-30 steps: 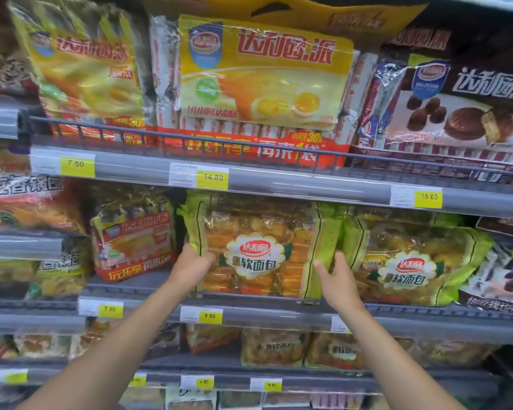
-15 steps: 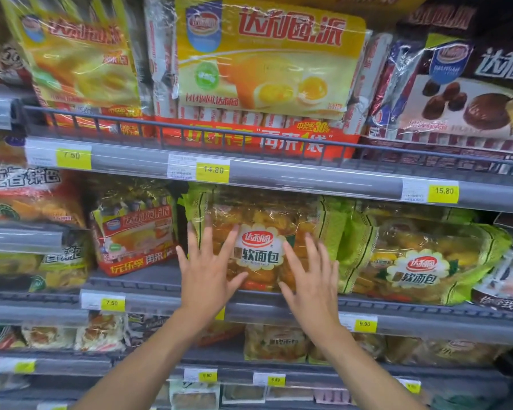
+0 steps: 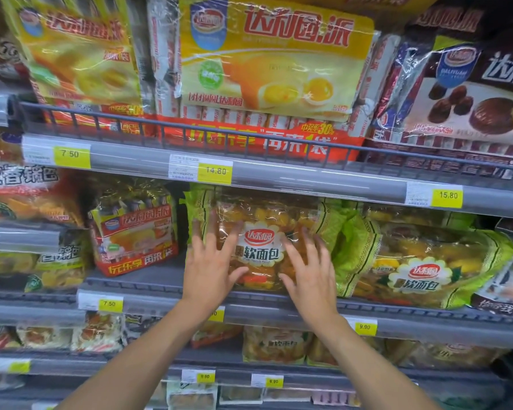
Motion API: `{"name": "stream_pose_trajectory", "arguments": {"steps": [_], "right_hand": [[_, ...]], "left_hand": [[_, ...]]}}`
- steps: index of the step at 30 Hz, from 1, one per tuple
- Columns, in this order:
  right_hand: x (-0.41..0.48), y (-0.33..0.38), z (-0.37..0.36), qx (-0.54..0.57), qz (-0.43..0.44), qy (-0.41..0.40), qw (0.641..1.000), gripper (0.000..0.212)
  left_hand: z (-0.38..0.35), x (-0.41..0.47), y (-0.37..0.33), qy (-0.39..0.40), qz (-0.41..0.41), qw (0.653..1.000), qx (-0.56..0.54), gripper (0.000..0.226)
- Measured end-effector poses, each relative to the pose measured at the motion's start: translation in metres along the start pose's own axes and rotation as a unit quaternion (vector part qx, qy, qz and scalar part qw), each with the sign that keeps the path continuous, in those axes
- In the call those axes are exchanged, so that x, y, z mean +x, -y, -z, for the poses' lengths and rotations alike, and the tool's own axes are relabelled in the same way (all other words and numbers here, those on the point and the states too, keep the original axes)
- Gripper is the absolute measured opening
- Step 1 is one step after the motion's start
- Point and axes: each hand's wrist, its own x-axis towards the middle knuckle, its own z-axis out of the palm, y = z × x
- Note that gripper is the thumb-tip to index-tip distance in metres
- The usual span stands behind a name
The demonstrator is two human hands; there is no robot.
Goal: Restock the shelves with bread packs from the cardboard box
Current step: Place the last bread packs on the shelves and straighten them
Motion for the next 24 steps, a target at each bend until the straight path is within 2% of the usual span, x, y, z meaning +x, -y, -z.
{"name": "stream_pose_trajectory", "arguments": {"steps": [5,11,18,21,24], "right_hand": [[-0.002,-0.003,0.012,0.023,0.014,0.016,1.0,0.09],[-0.022,-0.038,0.032,0.145,0.035,0.005,0.989,0.069],[-0.066,-0.118,0.062,0.176,0.023,-0.039,0.983,0.048],[-0.082,-0.164,0.077,0.133,-0.045,-0.105,0.985,0.038],[-0.084,-0.208,0.088,0.086,-0.137,-0.107,0.981,0.048]], "left_hand": [[0.008,-0.007,-0.008,0.011,0.028,0.999,0.035,0.097],[0.002,-0.023,-0.031,-0.08,0.013,0.996,0.036,0.091],[-0.002,-0.018,-0.055,-0.102,0.142,0.984,-0.02,0.078],[0.0,-0.016,-0.067,-0.1,0.163,0.981,-0.012,0.079],[0.002,-0.016,-0.092,-0.106,0.147,0.984,-0.001,0.088]]}}
